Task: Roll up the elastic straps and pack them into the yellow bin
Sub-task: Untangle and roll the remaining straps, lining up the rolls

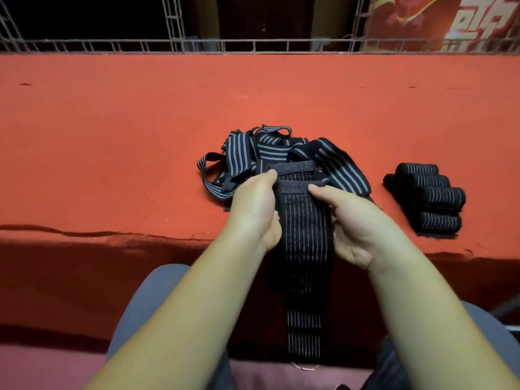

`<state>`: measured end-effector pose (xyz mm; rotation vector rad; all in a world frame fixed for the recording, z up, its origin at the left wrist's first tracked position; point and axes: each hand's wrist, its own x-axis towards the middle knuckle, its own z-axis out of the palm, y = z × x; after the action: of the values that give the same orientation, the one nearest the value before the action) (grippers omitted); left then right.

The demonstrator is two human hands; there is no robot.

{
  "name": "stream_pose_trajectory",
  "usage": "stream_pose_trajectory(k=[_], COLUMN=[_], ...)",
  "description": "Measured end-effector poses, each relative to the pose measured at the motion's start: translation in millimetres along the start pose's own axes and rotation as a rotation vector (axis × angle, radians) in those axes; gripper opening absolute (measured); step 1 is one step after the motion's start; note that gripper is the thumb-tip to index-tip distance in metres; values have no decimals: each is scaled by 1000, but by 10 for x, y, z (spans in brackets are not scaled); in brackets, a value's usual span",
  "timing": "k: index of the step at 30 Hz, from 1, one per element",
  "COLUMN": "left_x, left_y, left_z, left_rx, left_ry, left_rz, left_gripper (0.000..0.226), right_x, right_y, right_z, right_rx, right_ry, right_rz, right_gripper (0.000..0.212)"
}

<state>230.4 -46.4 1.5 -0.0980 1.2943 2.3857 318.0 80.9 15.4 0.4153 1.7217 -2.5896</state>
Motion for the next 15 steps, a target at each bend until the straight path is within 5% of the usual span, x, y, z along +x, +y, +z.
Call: stream_pose_trajectory(k=[5,9,13,15], left_x=[320,476,575,610], left_y=[-133,-342,-508,-521], left_z=[-28,-97,-156,-168], left_rx=[31,106,173,197], left_ry=[20,49,12,-18], left_rz=[-16,-90,-119,-111], left_gripper=[42,39,36,36], right_x=[276,488,594,610], right_y=[94,250,382,396], right_z=[-182,-358,-454,-473], right_rx=[-255,-350,-374,-373], right_ry=[117,213,190,176], right_rz=[-64,-93,-163,-174], right_gripper=[25,63,10,26])
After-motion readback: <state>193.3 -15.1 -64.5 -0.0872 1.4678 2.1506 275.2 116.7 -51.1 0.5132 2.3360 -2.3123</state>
